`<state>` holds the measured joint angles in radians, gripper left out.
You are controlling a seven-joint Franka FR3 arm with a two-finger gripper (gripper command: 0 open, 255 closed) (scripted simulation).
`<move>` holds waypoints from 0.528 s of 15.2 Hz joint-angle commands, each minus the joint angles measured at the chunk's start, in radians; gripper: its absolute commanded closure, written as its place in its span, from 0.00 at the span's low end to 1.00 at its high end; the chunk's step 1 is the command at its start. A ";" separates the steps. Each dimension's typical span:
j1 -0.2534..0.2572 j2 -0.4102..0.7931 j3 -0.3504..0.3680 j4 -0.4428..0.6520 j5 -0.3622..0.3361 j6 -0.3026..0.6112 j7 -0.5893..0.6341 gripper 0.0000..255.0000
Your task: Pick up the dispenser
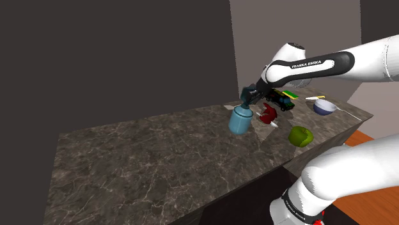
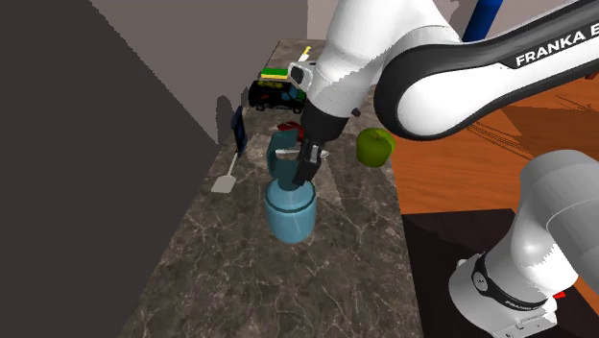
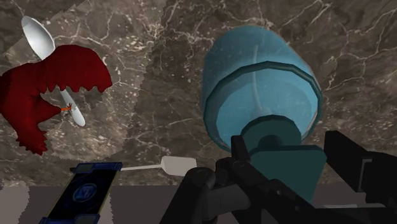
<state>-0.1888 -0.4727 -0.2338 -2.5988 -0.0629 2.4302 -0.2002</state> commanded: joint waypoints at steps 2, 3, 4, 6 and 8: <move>-0.001 -0.016 0.004 0.021 -0.001 -0.038 0.003 1.00; -0.001 -0.022 0.006 0.031 -0.001 -0.053 0.004 1.00; -0.002 -0.027 0.008 0.040 -0.002 -0.068 0.005 1.00; -0.002 -0.037 0.011 0.060 -0.002 -0.098 0.007 1.00; -0.002 -0.046 0.014 0.081 -0.002 -0.127 0.009 1.00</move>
<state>-0.1911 -0.5130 -0.2225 -2.5316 -0.0646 2.3216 -0.1931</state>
